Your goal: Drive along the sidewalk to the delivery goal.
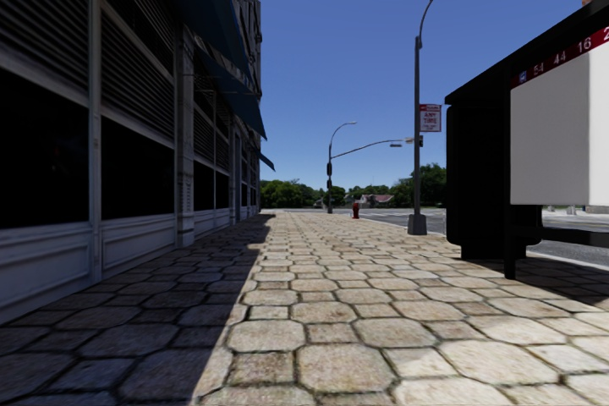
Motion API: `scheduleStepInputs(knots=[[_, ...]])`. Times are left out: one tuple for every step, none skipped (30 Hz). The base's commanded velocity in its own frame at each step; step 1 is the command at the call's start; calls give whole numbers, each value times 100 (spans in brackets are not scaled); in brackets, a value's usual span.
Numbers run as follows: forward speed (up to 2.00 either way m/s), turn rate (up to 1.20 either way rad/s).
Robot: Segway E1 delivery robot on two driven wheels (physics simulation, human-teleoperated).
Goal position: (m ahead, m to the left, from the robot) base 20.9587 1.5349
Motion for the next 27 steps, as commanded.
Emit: scheduleStepInputs(knots=[[200,33],[200,34],[200,35],[200,35],[200,36],[200,36],[200,36],[200,36],[200,36],[200,36],[200,36],[200,36],[200,19],[200,0],[200,0],[200,0],[200,0],[200,0],[200,0],[200,0],[200,0],[200,0],[200,0],[200,0],[200,0],[200,0],[200,0]])
